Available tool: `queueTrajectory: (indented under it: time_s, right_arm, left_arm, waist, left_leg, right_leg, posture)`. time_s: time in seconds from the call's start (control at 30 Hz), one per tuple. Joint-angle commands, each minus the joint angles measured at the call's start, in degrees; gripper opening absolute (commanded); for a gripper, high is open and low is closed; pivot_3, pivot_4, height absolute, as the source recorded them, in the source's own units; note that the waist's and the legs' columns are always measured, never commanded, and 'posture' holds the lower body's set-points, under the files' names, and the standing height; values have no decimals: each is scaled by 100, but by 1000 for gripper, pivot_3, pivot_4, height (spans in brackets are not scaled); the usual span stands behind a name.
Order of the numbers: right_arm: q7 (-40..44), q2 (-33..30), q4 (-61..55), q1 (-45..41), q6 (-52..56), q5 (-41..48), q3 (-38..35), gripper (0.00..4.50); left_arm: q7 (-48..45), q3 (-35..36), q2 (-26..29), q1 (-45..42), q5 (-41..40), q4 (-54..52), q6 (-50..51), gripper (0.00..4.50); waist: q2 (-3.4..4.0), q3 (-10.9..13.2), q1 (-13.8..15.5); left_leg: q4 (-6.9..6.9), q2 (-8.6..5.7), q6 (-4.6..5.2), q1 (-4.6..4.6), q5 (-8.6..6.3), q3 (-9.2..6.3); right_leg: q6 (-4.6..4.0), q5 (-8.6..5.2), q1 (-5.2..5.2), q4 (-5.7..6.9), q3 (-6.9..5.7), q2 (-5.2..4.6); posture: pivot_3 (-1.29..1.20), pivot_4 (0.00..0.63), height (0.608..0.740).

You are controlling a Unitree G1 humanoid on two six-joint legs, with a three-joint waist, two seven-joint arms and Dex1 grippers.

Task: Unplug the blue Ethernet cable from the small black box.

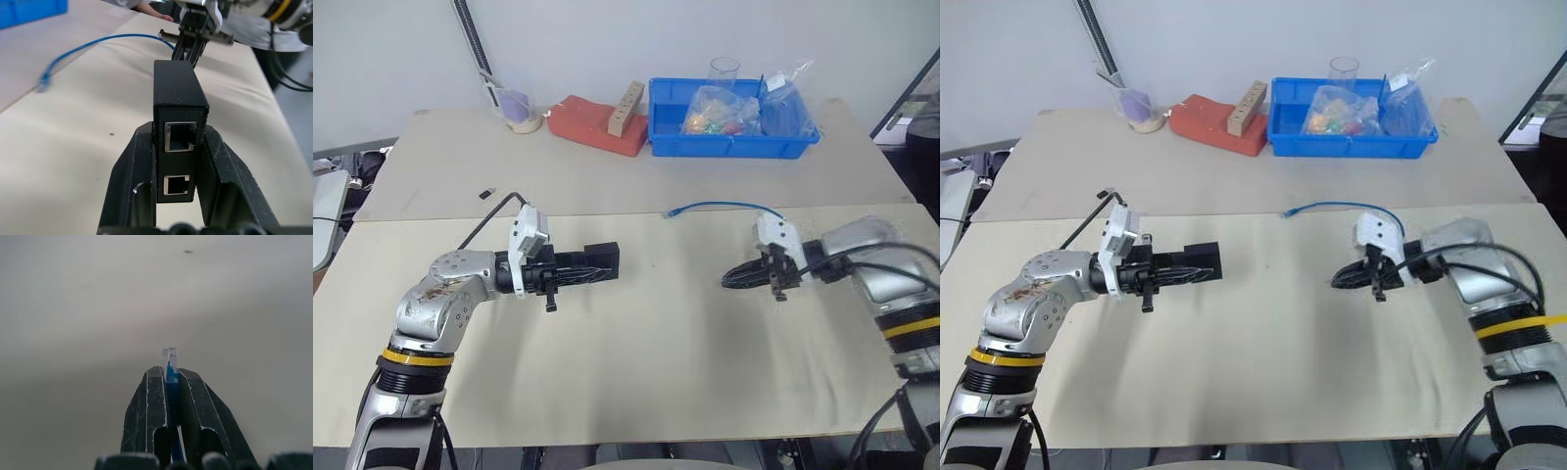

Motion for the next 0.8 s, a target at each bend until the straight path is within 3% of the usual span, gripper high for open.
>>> queueTrajectory:
  time_s: [0.03,0.27,0.33,0.53,0.8]
  right_arm:
    - [-222,55,87,11,-485,-111,-234,1236]
    - [-43,37,-572,82,-34,350,-535,3800]
    - [-381,199,-1424,108,891,922,-852,4404]
    - [-1916,1093,-2963,119,2731,1828,-1344,4463]
    - [-2452,1164,-3500,310,2872,1668,-1109,4463]
  left_arm:
    - [248,96,-146,-6,369,260,-698,568]
    - [910,234,-603,-145,832,1073,-1536,568]
    - [1349,297,-880,-170,1036,1419,-1917,568]
    - [2184,294,-1563,-405,1680,2790,-3190,568]
    - [2500,266,-1918,-911,2025,4237,-4107,568]
  waist:
    - [1,0,19]
    - [1,0,110]
    - [3,-1,123]
    - [1,-2,165]
    - [0,-2,226]
  left_leg:
    - [0,-4,0,-2,0,1]
    - [4,-5,-1,-3,0,1]
    - [4,-4,-1,-3,0,1]
    - [4,-3,-1,-3,0,-4]
    - [9,-16,0,-15,0,-4]
  right_leg:
    - [0,0,0,-1,0,-4]
    - [0,0,0,-3,1,-7]
    - [0,0,0,-3,1,-5]
    - [0,0,0,5,-1,-4]
    - [0,1,-8,2,-4,-13]
  posture:
    - [0,150,740]
    - [0,150,740]
    - [0,150,740]
    - [0,150,740]
    - [0,150,740]
